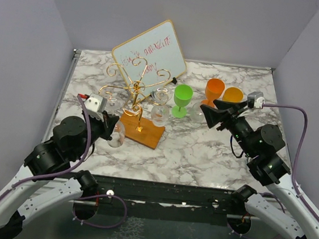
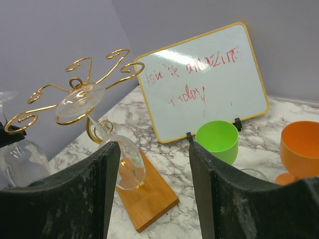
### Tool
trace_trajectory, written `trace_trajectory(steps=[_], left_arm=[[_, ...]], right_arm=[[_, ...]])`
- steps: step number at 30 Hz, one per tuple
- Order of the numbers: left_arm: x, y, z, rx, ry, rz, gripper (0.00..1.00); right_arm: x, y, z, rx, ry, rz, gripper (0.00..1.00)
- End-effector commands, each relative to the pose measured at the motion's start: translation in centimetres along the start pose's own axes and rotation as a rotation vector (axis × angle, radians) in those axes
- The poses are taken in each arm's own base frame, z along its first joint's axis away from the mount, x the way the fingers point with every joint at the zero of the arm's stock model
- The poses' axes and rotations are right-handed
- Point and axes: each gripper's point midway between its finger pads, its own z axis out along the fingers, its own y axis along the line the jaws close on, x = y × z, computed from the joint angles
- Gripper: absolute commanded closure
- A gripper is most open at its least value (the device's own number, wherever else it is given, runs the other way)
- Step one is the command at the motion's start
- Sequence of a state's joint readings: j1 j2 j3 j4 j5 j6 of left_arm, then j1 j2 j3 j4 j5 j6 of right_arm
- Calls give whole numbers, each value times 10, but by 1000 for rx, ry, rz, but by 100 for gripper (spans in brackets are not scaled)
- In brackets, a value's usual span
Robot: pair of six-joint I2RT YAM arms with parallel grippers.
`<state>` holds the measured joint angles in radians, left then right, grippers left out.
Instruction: Place the wine glass upside down on the wine glass rack
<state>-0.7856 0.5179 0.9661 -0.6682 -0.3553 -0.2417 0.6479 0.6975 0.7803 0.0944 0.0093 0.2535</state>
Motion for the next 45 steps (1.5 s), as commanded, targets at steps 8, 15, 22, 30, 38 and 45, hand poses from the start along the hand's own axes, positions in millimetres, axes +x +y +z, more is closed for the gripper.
trace_trajectory(steps=[8, 15, 22, 30, 38, 45], left_arm=[[-19, -29, 38, 107, -111, 101, 100], [-14, -35, 46, 128, -117, 107, 100], [-16, -22, 50, 47, -127, 74, 100], [-4, -8, 56, -38, -95, 28, 100], [-8, 26, 59, -245, -106, -33, 100], [-16, 41, 57, -310, -161, -77, 100]], right_arm=[[-3, 8, -1, -42, -28, 12, 38], [1, 10, 0, -57, -23, 21, 38], [1, 13, 0, -76, -33, 35, 38], [-1, 18, 0, -100, -36, 42, 38], [-2, 20, -1, -110, -47, 54, 38], [-3, 22, -2, -118, -49, 52, 38]])
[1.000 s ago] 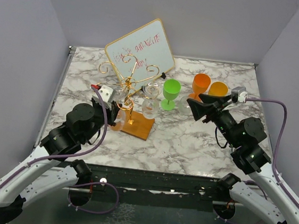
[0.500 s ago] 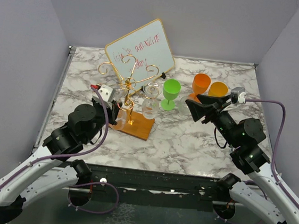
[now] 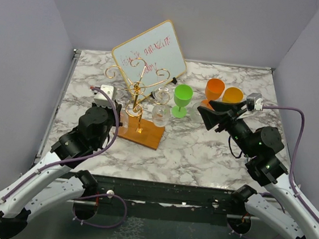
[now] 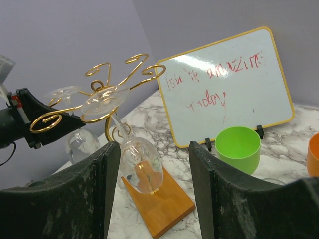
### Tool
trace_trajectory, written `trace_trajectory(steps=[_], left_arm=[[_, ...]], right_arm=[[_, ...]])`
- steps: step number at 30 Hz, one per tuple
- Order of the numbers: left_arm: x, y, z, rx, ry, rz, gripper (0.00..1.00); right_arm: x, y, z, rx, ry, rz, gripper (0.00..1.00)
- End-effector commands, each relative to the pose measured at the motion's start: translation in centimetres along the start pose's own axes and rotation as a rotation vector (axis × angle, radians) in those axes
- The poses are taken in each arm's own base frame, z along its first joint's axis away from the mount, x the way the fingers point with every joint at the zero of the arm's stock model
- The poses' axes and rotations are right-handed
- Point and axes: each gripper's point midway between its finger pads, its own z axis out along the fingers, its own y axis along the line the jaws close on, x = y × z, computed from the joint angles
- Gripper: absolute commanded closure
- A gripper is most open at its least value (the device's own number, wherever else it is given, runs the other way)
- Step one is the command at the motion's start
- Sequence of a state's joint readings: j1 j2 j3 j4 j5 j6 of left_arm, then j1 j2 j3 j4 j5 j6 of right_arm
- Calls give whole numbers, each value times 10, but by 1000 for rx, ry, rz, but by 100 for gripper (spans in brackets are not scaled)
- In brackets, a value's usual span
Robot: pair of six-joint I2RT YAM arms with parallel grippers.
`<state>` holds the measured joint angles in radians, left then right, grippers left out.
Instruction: Place the wine glass upside down on the wine glass rack
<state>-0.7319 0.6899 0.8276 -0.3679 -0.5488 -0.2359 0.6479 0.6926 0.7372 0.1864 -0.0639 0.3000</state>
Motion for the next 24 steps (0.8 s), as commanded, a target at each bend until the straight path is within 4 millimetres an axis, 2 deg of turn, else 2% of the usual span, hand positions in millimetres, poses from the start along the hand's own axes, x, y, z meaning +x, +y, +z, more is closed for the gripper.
trace_trajectory(steps=[1, 8, 14, 20, 24], left_arm=[[-29, 16, -3, -82, -111, -93, 100], [-30, 14, 1, -76, -127, -104, 100], [-23, 22, 4, -136, -119, -125, 100], [-21, 26, 5, -157, -119, -129, 100], [-20, 21, 2, -115, -103, -124, 100]], right_arm=[[-3, 7, -3, -33, -18, 7, 38], [-3, 6, -3, -31, -21, 8, 38], [-1, 15, 3, -73, 14, 21, 37], [15, 16, 31, -38, 168, 132, 34], [13, 23, 52, -13, 216, 299, 32]])
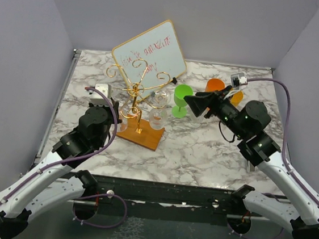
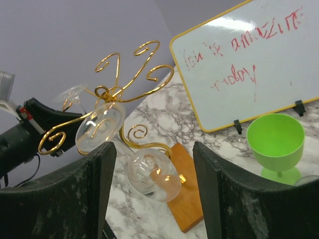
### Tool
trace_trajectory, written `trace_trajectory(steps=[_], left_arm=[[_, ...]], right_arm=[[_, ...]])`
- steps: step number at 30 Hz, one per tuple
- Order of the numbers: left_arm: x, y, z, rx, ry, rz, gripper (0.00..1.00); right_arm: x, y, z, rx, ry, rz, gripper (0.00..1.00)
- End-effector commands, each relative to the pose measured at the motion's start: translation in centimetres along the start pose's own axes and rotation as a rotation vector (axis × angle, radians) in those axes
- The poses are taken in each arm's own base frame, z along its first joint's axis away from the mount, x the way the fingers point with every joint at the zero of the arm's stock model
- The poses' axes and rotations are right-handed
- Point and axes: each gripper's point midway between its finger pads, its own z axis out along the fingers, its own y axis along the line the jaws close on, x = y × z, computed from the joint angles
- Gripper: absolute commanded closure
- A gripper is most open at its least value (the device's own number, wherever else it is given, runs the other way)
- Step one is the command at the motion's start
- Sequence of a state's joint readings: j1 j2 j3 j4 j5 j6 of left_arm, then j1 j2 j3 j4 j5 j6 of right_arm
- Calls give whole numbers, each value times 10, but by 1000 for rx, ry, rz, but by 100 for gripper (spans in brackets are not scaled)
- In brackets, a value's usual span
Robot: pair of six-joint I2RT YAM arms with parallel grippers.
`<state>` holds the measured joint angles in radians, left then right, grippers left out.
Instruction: Place the wine glass upside down on the wine glass rack
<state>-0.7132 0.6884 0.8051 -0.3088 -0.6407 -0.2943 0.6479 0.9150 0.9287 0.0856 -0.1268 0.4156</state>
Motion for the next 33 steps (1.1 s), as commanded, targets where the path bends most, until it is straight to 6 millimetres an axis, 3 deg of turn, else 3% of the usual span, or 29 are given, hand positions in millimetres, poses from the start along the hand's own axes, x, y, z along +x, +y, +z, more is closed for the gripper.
trace_trajectory(steps=[1, 6, 10, 19, 26, 33], left_arm=[[-13, 3, -3, 6, -43, -45, 100], [-9, -5, -9, 72, -9, -29, 100], [-4, -9, -12, 107, 18, -17, 100], [-3, -13, -16, 151, 41, 35, 100], [-5, -8, -13, 119, 79, 101, 100], [-3, 0, -3, 65, 140, 104, 100]], right_arm=[[10, 10, 17, 14, 111, 225, 30], [14, 17, 53, 11, 171, 391, 28], [15, 5, 81, 85, 190, 424, 27], [29, -12, 119, 145, 222, 475, 30], [36, -22, 133, 165, 224, 510, 44], [45, -31, 139, 179, 235, 550, 70]])
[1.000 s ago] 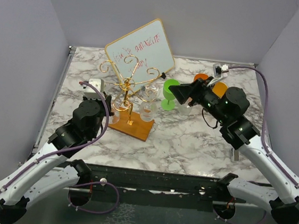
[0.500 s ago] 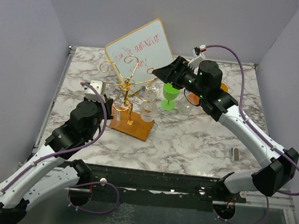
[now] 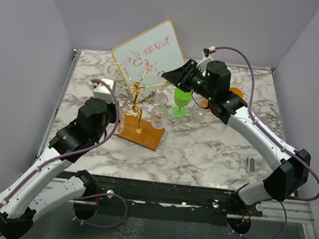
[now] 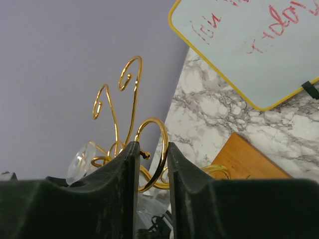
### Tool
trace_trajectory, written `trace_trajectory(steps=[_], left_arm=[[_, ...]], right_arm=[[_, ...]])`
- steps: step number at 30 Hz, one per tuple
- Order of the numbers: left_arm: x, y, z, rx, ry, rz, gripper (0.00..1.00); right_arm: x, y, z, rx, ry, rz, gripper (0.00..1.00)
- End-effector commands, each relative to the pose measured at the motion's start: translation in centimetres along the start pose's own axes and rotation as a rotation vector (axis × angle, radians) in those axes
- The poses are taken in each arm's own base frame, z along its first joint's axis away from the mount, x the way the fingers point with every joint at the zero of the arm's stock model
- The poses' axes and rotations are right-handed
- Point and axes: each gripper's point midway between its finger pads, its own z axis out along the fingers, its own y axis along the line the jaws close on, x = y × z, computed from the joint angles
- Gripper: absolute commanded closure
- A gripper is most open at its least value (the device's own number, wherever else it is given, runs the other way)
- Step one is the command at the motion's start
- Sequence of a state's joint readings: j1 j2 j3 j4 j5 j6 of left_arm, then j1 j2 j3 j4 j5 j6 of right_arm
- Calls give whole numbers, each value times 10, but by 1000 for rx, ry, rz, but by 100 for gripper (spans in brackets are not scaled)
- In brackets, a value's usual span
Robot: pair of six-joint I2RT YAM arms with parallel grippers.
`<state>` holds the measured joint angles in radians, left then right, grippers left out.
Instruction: Place the wine glass upside down on the wine glass rack
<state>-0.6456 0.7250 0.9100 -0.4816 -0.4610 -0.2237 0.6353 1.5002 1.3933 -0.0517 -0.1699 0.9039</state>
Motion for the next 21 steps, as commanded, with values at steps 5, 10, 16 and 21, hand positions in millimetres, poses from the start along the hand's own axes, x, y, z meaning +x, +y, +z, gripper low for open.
trace_trajectory(steps=[5, 10, 16, 21], left_arm=[[-13, 13, -3, -30, -7, -41, 100], [-16, 17, -11, -22, -48, -63, 100], [-16, 21, -20, -7, -143, -107, 100], [-14, 30, -24, -32, -181, -117, 100]], right_arm=[[-1, -17, 7, 30, -8, 29, 91], [-1, -14, 3, 11, -11, 19, 99], [3, -17, -2, 16, -6, 16, 99], [4, -17, -4, 15, -7, 15, 99]])
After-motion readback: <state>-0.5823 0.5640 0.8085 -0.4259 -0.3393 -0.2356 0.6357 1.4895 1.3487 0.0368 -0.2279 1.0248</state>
